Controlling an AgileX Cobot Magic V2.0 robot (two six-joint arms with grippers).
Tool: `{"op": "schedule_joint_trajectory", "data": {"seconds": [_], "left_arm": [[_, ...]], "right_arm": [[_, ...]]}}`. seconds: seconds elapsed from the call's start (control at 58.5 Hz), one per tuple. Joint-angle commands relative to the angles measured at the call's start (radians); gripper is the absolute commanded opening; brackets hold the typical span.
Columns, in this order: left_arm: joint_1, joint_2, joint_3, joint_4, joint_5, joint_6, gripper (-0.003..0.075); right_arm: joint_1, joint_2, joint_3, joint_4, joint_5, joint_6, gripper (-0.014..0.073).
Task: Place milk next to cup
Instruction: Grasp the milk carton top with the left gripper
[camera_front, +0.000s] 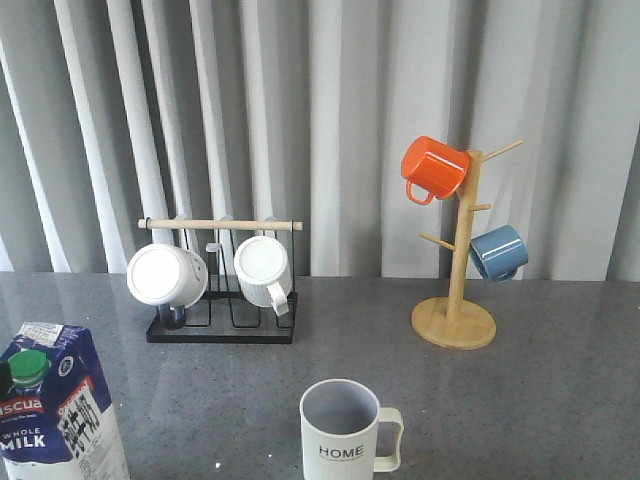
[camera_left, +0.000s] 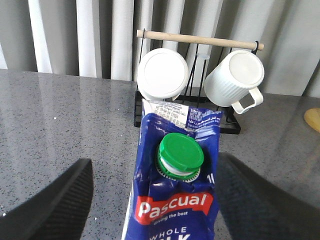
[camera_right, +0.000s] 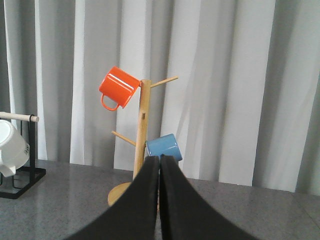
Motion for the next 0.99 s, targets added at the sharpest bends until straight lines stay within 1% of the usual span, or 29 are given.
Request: {"op": "schedule_joint_trajectory", "data": {"seconds": [0.0, 0.906, 0.974], "left_arm": [[-0.004, -0.010, -0.037, -0.007, -0.078, -0.009, 0.0503], [-0.004, -0.010, -0.037, -0.007, -0.062, -0.009, 0.0503], [-0.004, -0.025, -0.037, -0.007, -0.060, -0.009, 0.0519]], "right_arm": [[-0.005, 0.001, -0.024, -0.005, -0.055, -0.010, -0.0011], [-0.005, 0.001, -0.024, -0.005, -0.056, -0.010, -0.0011], [-0.005, 0.001, -0.024, -0.005, -0.056, -0.010, -0.0011]]}}
